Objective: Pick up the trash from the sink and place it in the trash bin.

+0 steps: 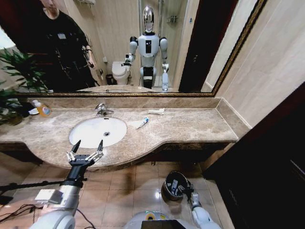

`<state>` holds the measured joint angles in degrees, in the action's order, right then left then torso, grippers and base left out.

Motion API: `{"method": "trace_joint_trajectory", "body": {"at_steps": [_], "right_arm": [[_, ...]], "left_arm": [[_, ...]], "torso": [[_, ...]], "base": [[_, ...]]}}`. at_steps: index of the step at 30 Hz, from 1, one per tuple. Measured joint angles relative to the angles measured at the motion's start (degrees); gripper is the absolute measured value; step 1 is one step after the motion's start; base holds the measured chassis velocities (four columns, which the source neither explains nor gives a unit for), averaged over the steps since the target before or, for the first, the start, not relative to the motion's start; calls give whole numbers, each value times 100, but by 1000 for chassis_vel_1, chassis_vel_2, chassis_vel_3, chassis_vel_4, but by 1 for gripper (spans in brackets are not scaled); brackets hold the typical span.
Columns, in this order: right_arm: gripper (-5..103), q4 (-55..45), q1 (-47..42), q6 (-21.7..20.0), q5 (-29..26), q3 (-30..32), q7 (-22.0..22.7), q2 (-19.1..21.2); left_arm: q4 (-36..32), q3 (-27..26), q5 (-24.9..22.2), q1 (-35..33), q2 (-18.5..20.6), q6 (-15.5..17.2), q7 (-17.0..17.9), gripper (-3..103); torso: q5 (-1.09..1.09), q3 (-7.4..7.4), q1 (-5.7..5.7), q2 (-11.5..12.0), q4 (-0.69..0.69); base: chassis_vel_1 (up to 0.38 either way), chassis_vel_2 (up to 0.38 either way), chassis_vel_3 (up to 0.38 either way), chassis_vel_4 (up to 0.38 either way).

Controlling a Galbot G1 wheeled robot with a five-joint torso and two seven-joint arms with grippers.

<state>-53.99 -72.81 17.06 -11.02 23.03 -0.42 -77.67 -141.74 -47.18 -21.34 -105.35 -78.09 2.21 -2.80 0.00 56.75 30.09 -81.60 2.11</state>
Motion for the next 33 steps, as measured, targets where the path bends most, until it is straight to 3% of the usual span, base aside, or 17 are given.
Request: {"method": "trace_joint_trajectory", "body": {"at_steps": [5, 20, 24, 27, 29, 33], "right_arm": [[100, 19, -27, 6, -5, -1, 0, 4], [100, -229, -173, 20, -64, 12, -1, 11], [100, -967, -532, -130, -238, 50, 11, 116], [100, -2159, -1089, -451, -441, 172, 7, 262], [100, -2320, -1165, -498, -469, 189, 5, 280], [100, -3973, -1865, -692, -514, 323, 43, 387]], "left_arm": [[0, 0, 0, 0, 0, 0, 0, 100], [0, 0, 0, 0, 0, 0, 0, 100], [0, 0, 0, 0, 0, 0, 0, 100], [0, 0, 0, 0, 0, 0, 0, 100], [0, 0, 0, 0, 0, 0, -1, 100], [0, 0, 0, 0, 0, 0, 1, 100]], "torso": [[0, 0, 0, 0, 0], [2, 0, 0, 0, 0], [0, 0, 0, 0, 0], [0, 0, 0, 0, 0], [1, 0, 0, 0, 0], [1, 0, -1, -1, 0]], "base": [[0, 0, 0, 0], [0, 0, 0, 0], [0, 0, 0, 0], [0, 0, 0, 0], [0, 0, 0, 0], [0, 0, 0, 0]]}}
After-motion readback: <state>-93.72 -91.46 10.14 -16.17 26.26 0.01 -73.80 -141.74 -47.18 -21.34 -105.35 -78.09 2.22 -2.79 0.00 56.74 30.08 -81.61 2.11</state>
